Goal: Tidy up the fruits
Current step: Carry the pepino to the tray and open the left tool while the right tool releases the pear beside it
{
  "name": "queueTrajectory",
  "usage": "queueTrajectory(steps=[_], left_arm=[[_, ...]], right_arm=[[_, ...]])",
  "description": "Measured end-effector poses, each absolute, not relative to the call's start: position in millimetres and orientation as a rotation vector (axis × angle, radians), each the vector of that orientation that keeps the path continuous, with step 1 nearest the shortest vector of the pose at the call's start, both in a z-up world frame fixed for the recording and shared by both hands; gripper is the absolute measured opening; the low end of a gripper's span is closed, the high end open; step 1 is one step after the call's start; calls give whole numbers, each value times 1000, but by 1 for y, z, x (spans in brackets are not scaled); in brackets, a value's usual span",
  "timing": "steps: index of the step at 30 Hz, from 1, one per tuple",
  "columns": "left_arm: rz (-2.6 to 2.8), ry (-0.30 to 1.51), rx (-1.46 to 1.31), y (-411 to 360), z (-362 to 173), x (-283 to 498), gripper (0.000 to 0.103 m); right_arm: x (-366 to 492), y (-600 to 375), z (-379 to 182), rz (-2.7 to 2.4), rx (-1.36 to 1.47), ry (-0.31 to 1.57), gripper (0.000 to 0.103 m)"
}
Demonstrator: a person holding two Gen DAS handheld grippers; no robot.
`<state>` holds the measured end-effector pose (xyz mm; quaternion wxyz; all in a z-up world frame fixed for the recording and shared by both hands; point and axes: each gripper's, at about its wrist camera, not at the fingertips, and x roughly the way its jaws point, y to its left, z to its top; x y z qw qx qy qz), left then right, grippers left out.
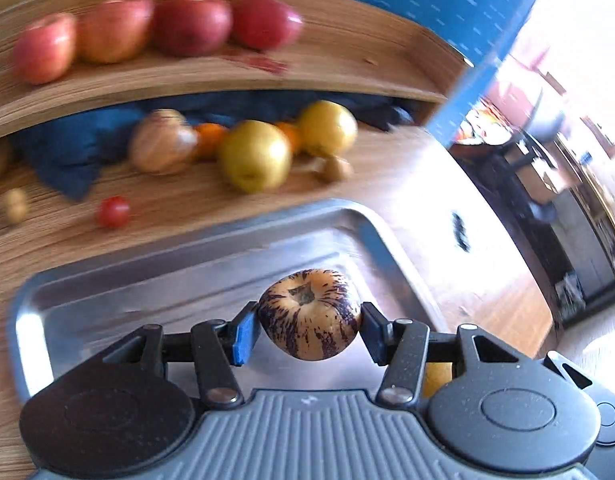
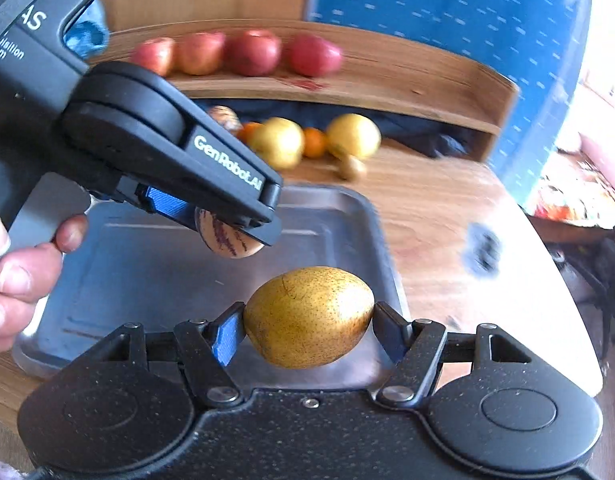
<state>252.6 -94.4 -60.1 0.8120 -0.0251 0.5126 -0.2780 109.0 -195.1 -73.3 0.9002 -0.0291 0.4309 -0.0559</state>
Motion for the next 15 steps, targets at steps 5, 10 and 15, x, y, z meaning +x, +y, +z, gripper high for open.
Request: queueTrajectory(steps=[5, 10, 15], left_arm=[[-630, 1109, -4, -127, -65, 240, 57], [-628, 1126, 24, -139, -71, 238, 57], [-592, 1148, 28, -138, -77, 234, 58]], right_arm=[[98, -211, -80, -133, -42, 909, 70], [99, -216, -84, -104, -40, 914, 70], [100, -217, -85, -75, -50, 904, 70]])
